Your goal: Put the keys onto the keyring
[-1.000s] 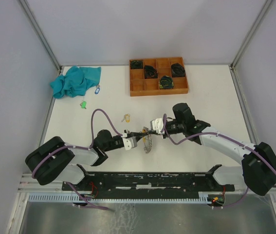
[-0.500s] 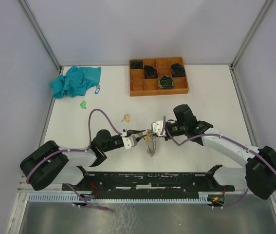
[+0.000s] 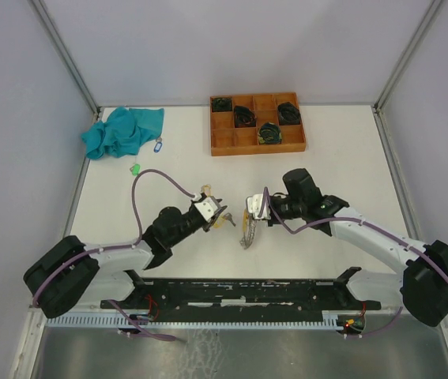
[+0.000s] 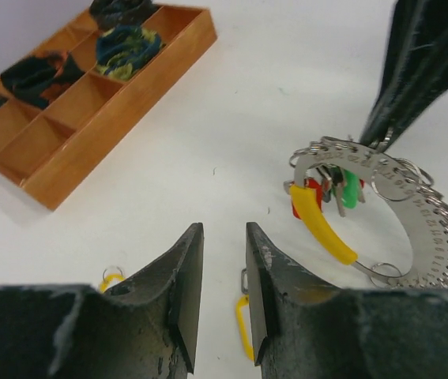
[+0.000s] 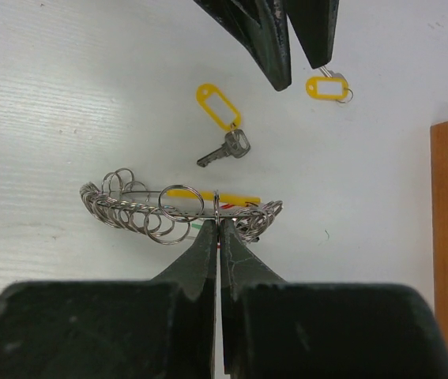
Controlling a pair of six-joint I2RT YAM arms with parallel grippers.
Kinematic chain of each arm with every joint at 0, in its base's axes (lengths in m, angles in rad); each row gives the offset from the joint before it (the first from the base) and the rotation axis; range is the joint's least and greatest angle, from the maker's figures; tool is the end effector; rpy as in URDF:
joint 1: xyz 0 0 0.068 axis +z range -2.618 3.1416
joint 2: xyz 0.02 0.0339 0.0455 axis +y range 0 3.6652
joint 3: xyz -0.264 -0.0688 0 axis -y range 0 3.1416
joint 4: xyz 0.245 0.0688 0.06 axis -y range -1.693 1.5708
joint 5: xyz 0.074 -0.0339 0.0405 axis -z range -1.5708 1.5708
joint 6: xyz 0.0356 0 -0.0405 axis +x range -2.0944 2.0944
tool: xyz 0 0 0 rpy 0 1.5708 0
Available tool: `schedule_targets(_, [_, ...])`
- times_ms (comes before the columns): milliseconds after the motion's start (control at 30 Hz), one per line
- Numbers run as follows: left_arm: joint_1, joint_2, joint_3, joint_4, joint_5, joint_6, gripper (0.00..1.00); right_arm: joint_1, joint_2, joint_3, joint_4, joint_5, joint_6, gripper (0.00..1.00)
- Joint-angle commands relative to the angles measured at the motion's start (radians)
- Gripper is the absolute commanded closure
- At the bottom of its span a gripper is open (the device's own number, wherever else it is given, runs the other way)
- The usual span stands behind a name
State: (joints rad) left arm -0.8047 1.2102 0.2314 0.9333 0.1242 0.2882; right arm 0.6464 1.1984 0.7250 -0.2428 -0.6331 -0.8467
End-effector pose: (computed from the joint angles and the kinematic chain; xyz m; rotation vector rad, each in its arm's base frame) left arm 0.1511 -0.1634 0.1857 0.9332 1.3472 -0.4976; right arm 0.1843 0.1655 0.2337 -1.7094 1.3715 0.6078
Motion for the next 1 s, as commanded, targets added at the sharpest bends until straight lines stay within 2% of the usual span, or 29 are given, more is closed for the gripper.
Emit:
schedule_targets(0, [-0.003, -0.011, 0.088, -0.139, -0.192, -0.203, 0.64, -0.002, -0.035, 0.02, 0.081, 0.018, 0.028, 0.99])
schedule_targets(200, [-0.002, 0.024, 0.225, -0.453, -0.234, -0.415, 0.64, -0.002, -0.041, 0.011, 0.076, 0.039, -0.007, 0.99])
schedule_targets(333, [-0.004, 0.058, 0.282, -0.591, -0.2, -0.453, 0.64, -0.003, -0.039, 0.011, 0.063, 0.043, -0.009, 0.99])
schedule_targets(400, [-0.016, 0.078, 0.296, -0.631, -0.194, -0.43, 0.63, -0.003, -0.039, 0.012, 0.057, 0.047, -0.009, 0.99])
schedule_targets(533, [-0.064, 0.155, 0.382, -0.747, -0.269, -0.334, 0.63, -0.002, -0.038, 0.015, 0.053, 0.048, -0.005, 0.99])
schedule_targets(633, [-0.082, 0.228, 0.471, -0.867, -0.299, -0.324, 0.64, -0.003, -0.039, 0.016, 0.048, 0.054, -0.002, 0.99])
schedule_targets(967, [-0.122, 0.332, 0.624, -1.043, -0.366, -0.266, 0.65, -0.003, -0.034, 0.018, 0.032, 0.081, 0.006, 0.99])
